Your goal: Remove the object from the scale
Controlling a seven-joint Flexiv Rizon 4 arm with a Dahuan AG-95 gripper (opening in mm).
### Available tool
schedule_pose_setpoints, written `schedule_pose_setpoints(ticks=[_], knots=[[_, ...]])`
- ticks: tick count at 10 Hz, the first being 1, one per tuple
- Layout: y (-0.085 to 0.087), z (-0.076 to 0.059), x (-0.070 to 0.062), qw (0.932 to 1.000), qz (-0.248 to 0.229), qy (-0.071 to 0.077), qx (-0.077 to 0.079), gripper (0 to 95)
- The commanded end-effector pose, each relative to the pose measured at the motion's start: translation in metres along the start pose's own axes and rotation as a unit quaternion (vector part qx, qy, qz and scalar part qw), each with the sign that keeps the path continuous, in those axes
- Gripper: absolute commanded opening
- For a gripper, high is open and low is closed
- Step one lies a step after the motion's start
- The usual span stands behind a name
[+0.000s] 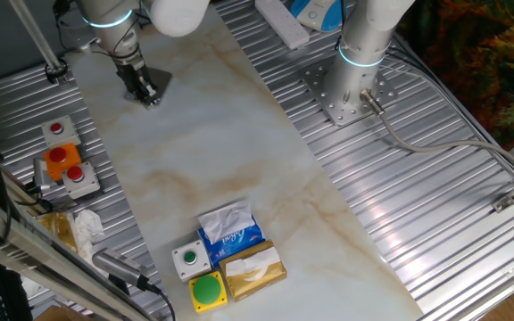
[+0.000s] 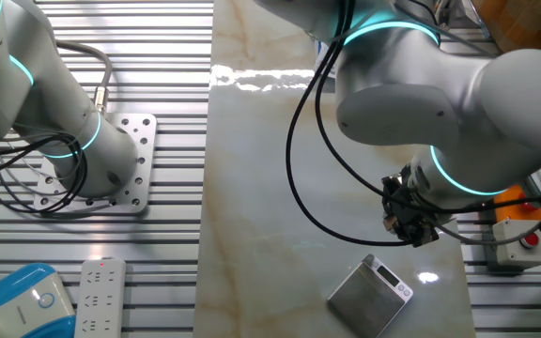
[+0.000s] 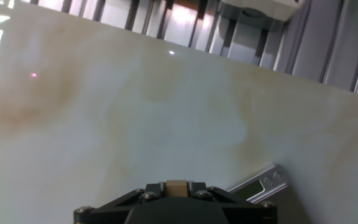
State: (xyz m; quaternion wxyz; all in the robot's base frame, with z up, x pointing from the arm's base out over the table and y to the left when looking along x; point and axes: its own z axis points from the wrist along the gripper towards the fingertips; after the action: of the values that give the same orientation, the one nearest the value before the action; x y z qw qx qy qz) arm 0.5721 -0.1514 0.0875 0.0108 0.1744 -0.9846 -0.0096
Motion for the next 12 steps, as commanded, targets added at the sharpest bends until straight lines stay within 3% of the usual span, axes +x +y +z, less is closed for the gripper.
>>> schedule_pose_setpoints(ticks=[1, 3, 8, 12], knots=[[-0.001, 0.001, -0.001, 1.0000, -0.001, 0.001, 0.000, 0.0], [0.002, 0.000, -0.002, 1.0000, 0.007, 0.003, -0.003, 0.0], [0.046, 0.004, -0.014, 0.9983, 0.057, 0.008, -0.003, 0.0], [0.072, 0.020, -0.007, 0.9962, 0.087, -0.001, 0.000, 0.0]])
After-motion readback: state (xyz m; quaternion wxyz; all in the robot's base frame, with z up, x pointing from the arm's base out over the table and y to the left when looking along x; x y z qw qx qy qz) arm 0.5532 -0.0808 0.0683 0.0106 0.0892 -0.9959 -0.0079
